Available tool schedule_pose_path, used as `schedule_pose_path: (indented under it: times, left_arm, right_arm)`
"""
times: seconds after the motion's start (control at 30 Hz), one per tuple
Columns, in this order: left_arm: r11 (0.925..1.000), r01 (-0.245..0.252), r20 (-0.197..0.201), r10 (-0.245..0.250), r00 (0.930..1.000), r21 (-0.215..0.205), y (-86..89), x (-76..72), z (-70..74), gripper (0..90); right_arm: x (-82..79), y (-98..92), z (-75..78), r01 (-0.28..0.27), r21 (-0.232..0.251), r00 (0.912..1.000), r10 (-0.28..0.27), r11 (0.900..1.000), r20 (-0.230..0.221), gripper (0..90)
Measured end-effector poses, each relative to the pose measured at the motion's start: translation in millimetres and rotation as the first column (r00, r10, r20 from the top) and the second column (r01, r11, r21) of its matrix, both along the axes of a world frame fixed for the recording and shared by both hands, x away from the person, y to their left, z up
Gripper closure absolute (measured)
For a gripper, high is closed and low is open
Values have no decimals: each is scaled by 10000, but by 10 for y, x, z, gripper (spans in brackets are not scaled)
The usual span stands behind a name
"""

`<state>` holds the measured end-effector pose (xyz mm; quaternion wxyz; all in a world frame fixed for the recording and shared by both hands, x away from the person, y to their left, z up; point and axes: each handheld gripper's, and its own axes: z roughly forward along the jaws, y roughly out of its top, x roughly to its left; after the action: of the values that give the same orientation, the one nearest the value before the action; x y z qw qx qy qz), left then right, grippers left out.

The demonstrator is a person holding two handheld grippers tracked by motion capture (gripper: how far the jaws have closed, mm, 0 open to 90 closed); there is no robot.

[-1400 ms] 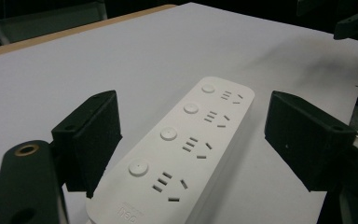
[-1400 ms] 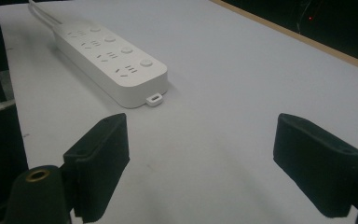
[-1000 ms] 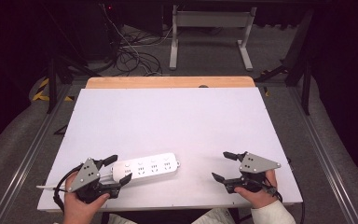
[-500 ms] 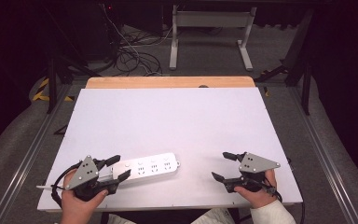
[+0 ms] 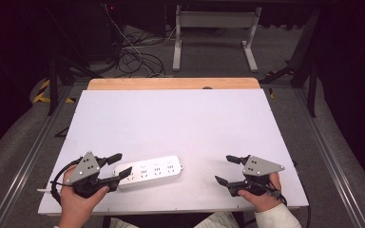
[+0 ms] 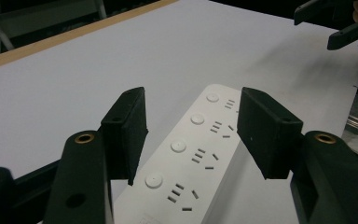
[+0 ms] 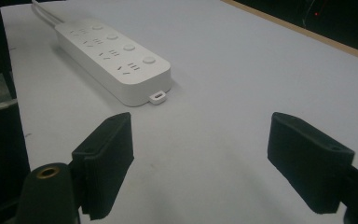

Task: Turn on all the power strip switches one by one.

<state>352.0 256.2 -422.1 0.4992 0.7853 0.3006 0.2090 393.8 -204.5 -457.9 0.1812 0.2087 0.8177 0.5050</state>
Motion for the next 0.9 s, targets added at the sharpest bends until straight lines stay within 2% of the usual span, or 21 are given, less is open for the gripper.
schedule_pose_path:
  times: [0.43,0.6,0.73,0.9]
  left_arm:
    - [10000,-48,-76,48,10000,86,1,50,59,437]
    - [9997,-60,-234,66,9997,244,-1,80,87,485]
    - [9988,6,-614,24,9981,495,-25,145,116,514]
    - [9985,46,-946,5,9955,540,-50,194,116,557]
  right_arm:
    - [2,1,-7,-20,-18,10000,20,10000,-38,227]
    - [2,2,-9,-40,-46,10000,40,10000,-14,228]
    - [3,5,-13,-85,-54,10000,85,9999,11,235]
    - [8,1,-18,-112,-66,9999,112,9999,-5,237]
